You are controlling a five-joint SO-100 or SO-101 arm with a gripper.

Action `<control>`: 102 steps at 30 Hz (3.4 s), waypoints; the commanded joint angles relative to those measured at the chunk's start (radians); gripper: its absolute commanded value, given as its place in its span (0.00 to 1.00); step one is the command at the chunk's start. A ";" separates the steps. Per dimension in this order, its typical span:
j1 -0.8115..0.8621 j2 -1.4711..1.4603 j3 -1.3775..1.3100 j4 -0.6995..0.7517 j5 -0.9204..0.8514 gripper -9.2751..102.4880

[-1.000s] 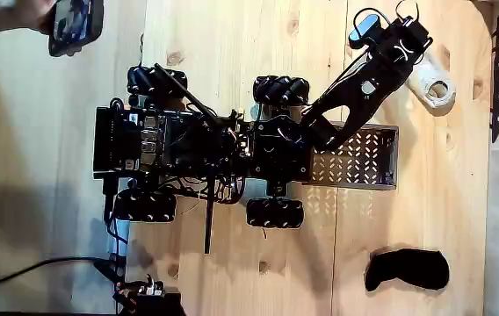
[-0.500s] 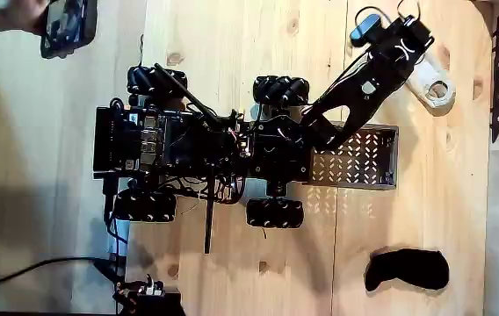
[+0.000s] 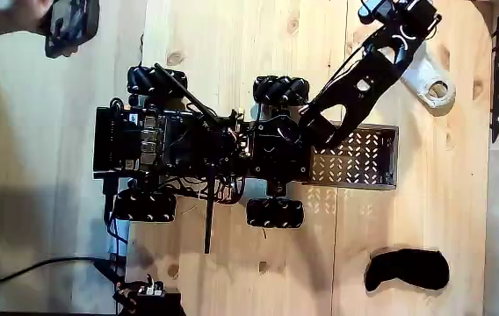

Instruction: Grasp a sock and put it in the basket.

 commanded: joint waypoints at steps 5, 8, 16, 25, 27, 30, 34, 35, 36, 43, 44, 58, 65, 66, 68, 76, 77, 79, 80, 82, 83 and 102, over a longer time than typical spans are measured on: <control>0.005 -0.181 -0.201 0.071 0.009 0.61; 0.028 -0.176 -0.201 0.087 0.051 0.61; 0.078 -0.172 -0.201 0.052 0.055 0.55; 0.077 -0.219 -0.201 0.055 0.023 0.39; 0.083 -0.236 -0.201 0.055 0.018 0.33; 0.097 -0.256 -0.201 0.054 0.015 0.24; 0.118 -0.250 -0.201 0.069 0.020 0.09; 0.118 -0.238 -0.201 0.081 0.026 0.09; 0.120 -0.225 -0.201 0.097 0.032 0.09; 0.161 -0.041 -0.199 0.218 0.071 0.08; 0.164 0.002 -0.199 0.236 0.069 0.08; 0.215 0.580 -0.199 0.554 0.153 0.08; 0.359 0.818 -0.199 0.698 0.098 0.08; 0.385 0.841 -0.199 0.716 0.091 0.08; 0.425 0.879 -0.199 0.753 0.086 0.08; 0.563 1.117 -0.193 0.868 0.106 0.08; 0.578 1.164 -0.178 0.870 0.106 0.08; 0.626 1.262 -0.141 0.871 0.098 0.08; 0.644 1.305 -0.117 0.871 0.089 0.08; 0.701 1.384 -0.074 0.870 0.067 0.08; 0.724 1.414 -0.048 0.870 0.060 0.08; 0.980 1.801 0.726 0.871 -0.091 0.07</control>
